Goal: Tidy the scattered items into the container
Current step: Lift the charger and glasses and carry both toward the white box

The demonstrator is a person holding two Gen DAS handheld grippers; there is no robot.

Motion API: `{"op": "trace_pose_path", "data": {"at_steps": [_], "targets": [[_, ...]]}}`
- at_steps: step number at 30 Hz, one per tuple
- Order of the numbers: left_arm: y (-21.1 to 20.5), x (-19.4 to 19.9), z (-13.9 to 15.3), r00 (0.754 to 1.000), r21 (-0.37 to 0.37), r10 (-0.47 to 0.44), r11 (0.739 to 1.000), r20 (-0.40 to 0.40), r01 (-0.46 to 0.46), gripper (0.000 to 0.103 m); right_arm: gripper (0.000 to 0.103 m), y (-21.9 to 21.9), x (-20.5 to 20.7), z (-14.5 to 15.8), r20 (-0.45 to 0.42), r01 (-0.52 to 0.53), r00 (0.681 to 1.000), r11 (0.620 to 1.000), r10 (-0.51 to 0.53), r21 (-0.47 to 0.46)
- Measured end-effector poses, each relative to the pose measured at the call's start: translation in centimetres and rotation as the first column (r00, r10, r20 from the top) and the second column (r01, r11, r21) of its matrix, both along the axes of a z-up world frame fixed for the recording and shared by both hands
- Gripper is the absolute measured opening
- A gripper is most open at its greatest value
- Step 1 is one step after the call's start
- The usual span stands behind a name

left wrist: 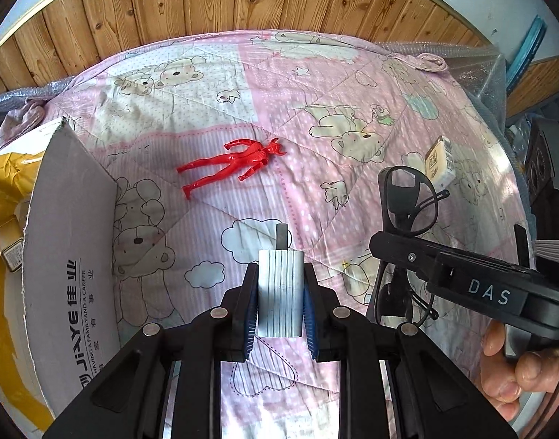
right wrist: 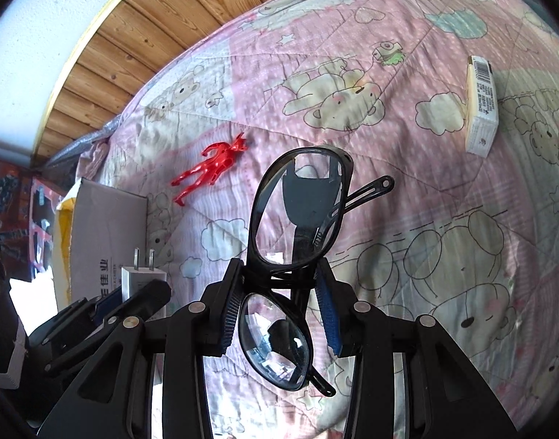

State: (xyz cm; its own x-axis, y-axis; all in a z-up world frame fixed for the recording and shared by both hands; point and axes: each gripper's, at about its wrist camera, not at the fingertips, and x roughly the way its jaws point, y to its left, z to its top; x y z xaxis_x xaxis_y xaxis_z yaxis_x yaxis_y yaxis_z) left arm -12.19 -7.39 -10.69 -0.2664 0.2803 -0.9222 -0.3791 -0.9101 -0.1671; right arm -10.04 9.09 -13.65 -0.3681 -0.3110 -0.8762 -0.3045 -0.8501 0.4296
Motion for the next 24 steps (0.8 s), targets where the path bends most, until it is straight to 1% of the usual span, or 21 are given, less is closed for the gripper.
{"op": "trace_pose_path", "data": {"at_steps": [11, 19, 24], "targets": [[-1.2, 2.2, 2.7, 0.996, 0.009, 0.018, 1.000, -0.082, -0.018, 0.023, 0.041, -1.5, 1.9, 0.9, -0.009, -0.045, 0.999, 0.999, 0.045, 0.012], [-2.0, 3.9, 4.7, 0.988, 0.023, 0.030, 0.999, -0.153, -0.027, 0.023, 0.041, -2.6, 2.9, 1.8, -0.023, -0.076, 0.997, 0.997, 0.076, 0.026], [-2.6, 4.7, 5.8, 0.982, 0.039, 0.043, 0.999, -0.181, -0.037, 0.023, 0.041, -3.4, 3.4, 2.3, -0.028, -0.097, 0.995, 0.995, 0.098, 0.035]]}}
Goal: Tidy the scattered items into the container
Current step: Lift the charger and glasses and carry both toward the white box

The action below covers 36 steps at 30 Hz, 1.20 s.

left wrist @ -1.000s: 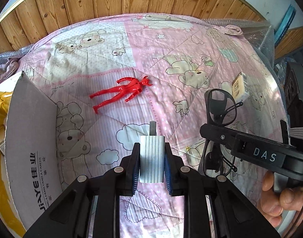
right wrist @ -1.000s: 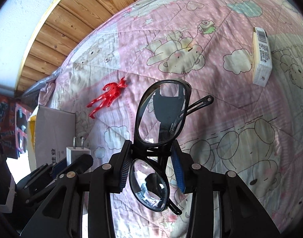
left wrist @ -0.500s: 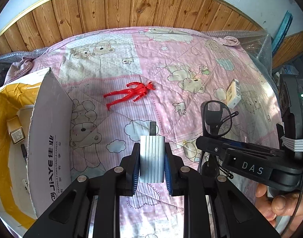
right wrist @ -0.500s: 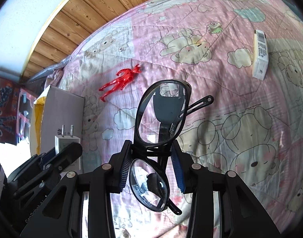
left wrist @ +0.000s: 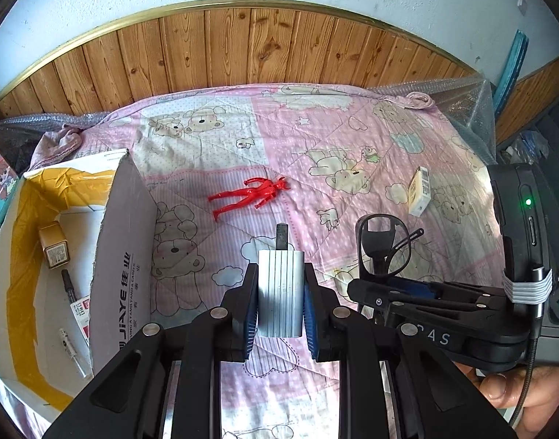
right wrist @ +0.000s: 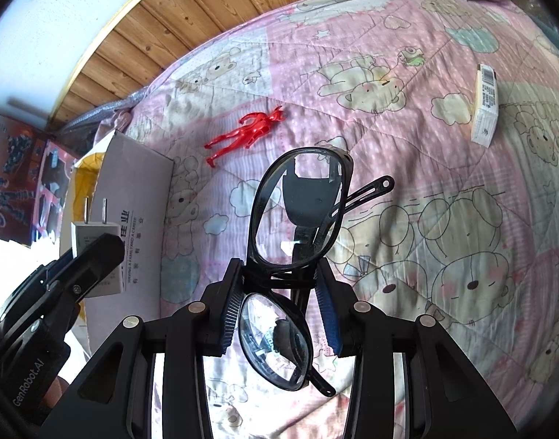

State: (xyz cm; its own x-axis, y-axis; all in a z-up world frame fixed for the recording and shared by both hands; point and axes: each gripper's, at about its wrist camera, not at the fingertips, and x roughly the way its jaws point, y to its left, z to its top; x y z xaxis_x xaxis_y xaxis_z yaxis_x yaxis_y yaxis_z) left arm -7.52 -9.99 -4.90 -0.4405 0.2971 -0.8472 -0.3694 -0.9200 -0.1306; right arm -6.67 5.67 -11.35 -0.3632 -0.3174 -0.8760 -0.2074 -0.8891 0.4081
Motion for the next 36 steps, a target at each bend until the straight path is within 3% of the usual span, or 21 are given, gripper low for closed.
{"op": "trace_pose_path", "data": {"at_steps": [24, 36], "targets": [[-4.3, 2.1, 2.2, 0.989, -0.025, 0.120, 0.992, -0.087, -0.122, 0.023, 0.041, -5.6, 1.7, 3.7, -0.077, -0.168, 0.982, 0.983, 0.173, 0.071], [-7.2, 3.0, 1.7, 0.981, 0.067, 0.191, 0.979, 0.002, -0.191, 0.023, 0.041, -8.2, 2.2, 4.6, -0.094, -0.232, 0.967, 0.971, 0.237, 0.062]]}}
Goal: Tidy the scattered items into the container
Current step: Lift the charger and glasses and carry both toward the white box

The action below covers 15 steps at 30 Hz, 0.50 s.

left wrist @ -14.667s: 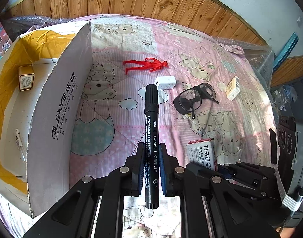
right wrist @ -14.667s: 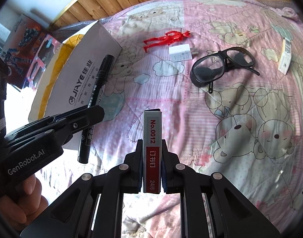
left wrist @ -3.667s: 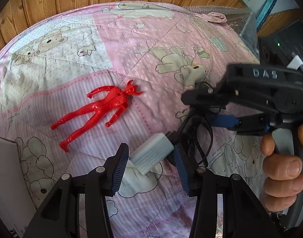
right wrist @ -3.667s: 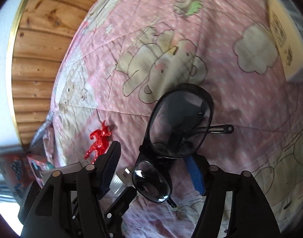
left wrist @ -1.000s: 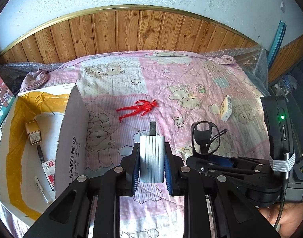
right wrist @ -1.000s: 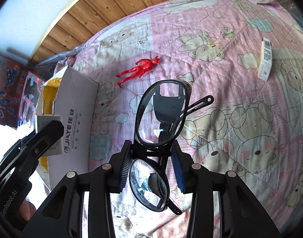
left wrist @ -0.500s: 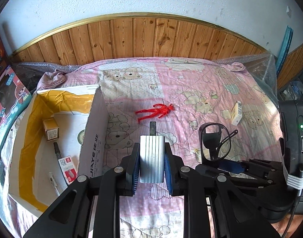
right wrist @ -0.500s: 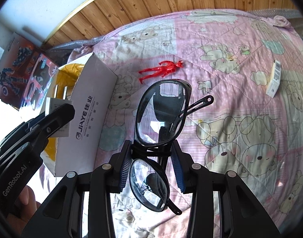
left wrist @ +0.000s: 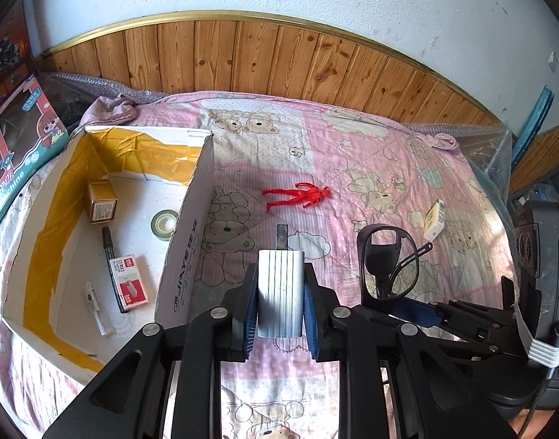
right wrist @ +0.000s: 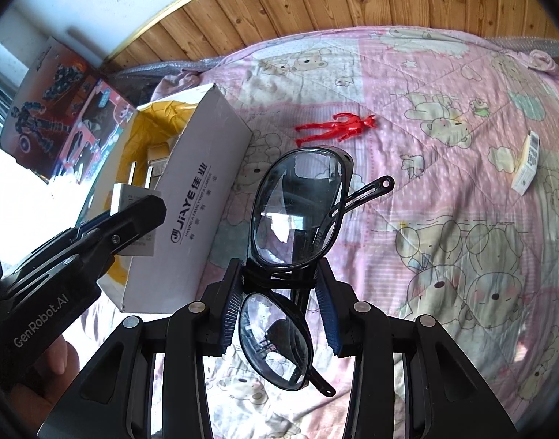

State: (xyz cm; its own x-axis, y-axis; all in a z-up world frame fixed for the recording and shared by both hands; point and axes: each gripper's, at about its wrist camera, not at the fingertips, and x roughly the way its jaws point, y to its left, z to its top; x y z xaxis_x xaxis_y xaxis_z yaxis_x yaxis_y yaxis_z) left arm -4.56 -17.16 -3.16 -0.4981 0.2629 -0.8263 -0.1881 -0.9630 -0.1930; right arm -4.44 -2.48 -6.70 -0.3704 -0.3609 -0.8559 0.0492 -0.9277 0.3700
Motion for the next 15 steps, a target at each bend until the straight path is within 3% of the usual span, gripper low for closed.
{"op": "trace_pose_path", "data": {"at_steps": [15], "targets": [[-4.5, 1.0, -0.3, 0.994, -0.015, 0.109, 0.994, 0.007, -0.109, 0.023, 0.041, -4.5, -0.1, 1.1, -0.015, -0.114, 0.993, 0.993, 0.114, -0.010]]}}
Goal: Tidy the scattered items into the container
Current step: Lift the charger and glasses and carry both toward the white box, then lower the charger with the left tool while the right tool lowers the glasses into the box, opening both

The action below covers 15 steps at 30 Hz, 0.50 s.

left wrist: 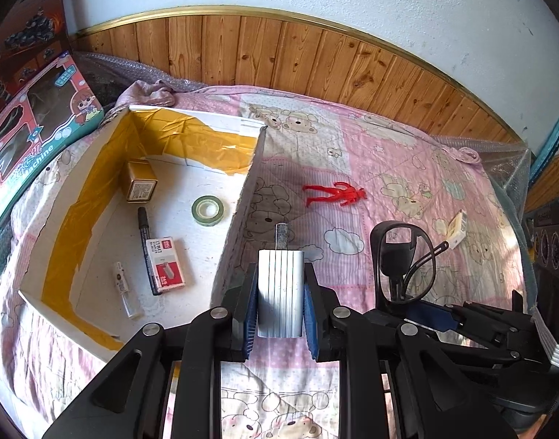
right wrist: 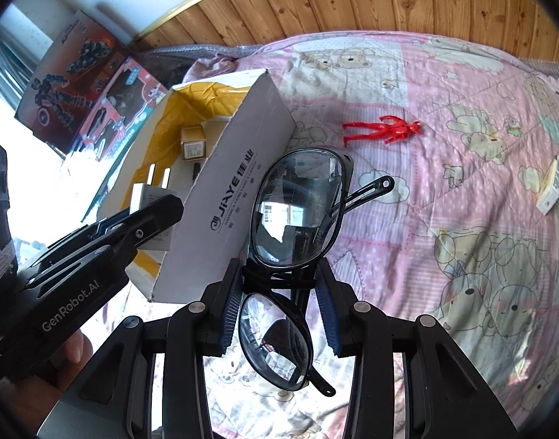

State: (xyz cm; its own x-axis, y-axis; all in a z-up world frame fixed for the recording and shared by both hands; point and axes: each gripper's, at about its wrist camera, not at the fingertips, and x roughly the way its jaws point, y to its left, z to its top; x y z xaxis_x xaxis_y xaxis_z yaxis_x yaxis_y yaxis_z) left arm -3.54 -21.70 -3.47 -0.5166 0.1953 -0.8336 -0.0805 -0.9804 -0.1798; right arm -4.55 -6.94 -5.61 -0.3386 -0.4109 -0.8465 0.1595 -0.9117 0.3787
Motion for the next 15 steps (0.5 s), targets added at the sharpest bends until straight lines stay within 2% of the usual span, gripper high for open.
{"op": "trace_pose_path", "data": {"at_steps": [7, 15], "targets": [[-2.4, 0.4, 0.0, 0.998, -0.032, 0.063, 0.997, -0.005, -0.063, 0.023, 0.041, -2.3, -0.5, 0.5, -0.006, -0.057, 0.998, 0.998, 0.057, -0.004], [-4.3, 0.4, -0.3, 0.994, -0.030, 0.111, 0.993, 0.003, -0.111, 0.023, 0.041, -4.2, -1.5, 0.8, -0.011, -0.104, 0.995, 0.995, 0.104, -0.004]]}}
